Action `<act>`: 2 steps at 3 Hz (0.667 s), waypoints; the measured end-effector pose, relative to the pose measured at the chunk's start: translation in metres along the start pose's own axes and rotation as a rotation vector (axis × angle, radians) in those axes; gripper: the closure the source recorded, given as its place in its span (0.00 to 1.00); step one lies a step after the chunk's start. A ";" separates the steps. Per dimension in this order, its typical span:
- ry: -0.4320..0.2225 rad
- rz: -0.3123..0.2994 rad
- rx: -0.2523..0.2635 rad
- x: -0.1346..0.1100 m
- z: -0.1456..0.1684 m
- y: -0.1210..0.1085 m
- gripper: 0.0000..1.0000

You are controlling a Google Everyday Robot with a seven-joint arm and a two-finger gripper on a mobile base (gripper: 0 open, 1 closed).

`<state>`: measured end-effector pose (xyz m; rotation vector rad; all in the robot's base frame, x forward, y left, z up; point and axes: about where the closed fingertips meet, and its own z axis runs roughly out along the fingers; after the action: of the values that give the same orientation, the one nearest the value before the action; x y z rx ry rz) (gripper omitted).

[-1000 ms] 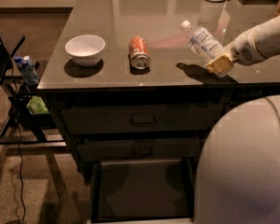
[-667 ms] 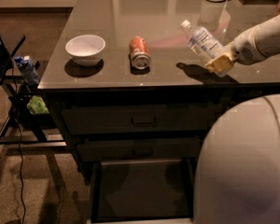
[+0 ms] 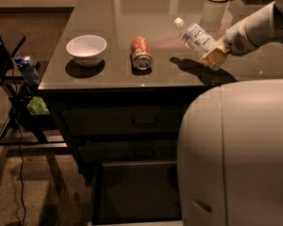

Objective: Pick blue plastic bottle from bottom drawer and place on counter

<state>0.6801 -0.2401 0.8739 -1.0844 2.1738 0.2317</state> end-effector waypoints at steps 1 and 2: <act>0.018 -0.015 -0.029 -0.011 0.013 -0.005 1.00; 0.032 -0.022 -0.056 -0.019 0.024 -0.006 1.00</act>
Offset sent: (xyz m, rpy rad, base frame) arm 0.0378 0.0204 -0.0015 -0.0160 0.0669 0.0678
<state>0.7042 -0.2218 0.8690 -1.1506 2.1943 0.2684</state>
